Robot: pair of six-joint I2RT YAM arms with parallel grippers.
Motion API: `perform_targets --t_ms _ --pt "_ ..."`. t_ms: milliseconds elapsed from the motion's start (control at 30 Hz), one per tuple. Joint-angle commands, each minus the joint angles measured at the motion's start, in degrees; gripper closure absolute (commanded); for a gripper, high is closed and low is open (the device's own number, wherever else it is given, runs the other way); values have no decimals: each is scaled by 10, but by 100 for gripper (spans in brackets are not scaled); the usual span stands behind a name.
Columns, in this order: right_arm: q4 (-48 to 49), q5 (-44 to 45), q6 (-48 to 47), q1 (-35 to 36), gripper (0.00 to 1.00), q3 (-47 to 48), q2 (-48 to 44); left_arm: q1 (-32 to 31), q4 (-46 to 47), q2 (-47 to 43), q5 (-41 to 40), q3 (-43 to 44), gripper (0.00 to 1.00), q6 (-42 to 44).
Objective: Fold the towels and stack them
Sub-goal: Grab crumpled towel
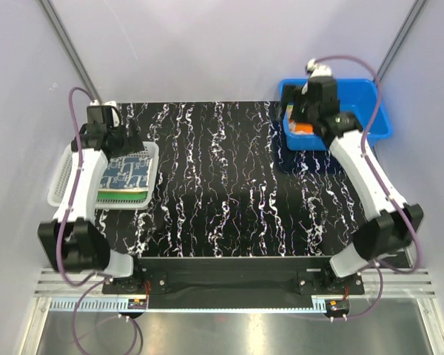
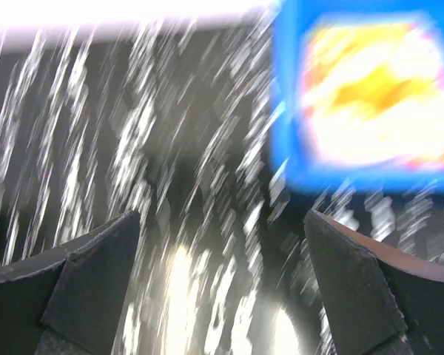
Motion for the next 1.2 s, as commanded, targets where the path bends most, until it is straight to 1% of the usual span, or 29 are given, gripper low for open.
perform_targets --t_ms 0,33,67,100,133,167,200,233,267,300,333,367,400,467,567,700,733,767,833,867,933,1000,1067,1167 --pt "-42 114 -8 -68 0 129 100 -60 70 -64 206 -20 1 -21" --pt "-47 120 -15 -78 0 152 120 -84 66 -82 213 -18 1 -26" --pt "-57 124 -19 -89 0 195 139 -102 60 -93 222 -14 1 -27" --pt "-65 128 -22 -107 0 220 178 -138 46 -104 209 -6 1 -35" --pt "-75 125 -30 -116 0 244 197 -153 39 -132 203 0 1 -40" --pt "-90 126 -32 -126 0 292 217 -166 32 -147 191 4 1 -57" --pt "-102 134 -31 -147 0 321 261 -184 25 -165 165 4 1 -70" --pt "-119 141 -23 -156 0 351 285 -188 22 -199 158 2 1 -81" --pt "-146 132 -22 -167 1 408 308 -188 20 -217 150 -5 1 -110" --pt "-159 114 -16 -187 0 436 350 -189 20 -234 139 -13 1 -124" --pt "-171 85 -11 -205 0 463 369 -190 23 -266 136 -32 1 -134" --pt "-191 71 -5 -216 0 511 403 -190 24 -279 133 -38 1 -141" --pt "-196 57 0 -224 0 527 415 -190 21 -289 128 -41 1 -139" --pt "-178 14 6 -242 0 541 442 -191 -10 -294 112 -33 1 -118" --pt "-123 -15 -22 -247 0 516 472 -192 -37 -272 88 -20 1 -107" --pt "-90 -33 -53 -256 5 539 536 -196 -16 -259 112 -26 1 -114" --pt "-88 -52 -51 -261 7 549 552 -196 -18 -259 113 -27 1 -118" --pt "-87 -56 -45 -265 8 579 586 -196 -32 -260 113 -28 1 -121" --pt "-89 -88 -29 -279 11 612 620 -197 -39 -270 114 -41 1 -115" --pt "-88 -99 -22 -284 11 629 646 -196 -45 -274 106 -45 1 -112" --pt "-91 -116 0 -299 13 635 664 -197 -50 -279 78 -50 1 -108" --pt "-95 -131 10 -308 17 620 675 -196 -56 -272 72 -45 1 -107" --pt "-89 -154 9 -315 26 602 676 -196 -53 -262 84 -37 1 -114" --pt "-90 -182 -16 -315 28 602 687 -196 -51 -248 94 -28 1 -114"
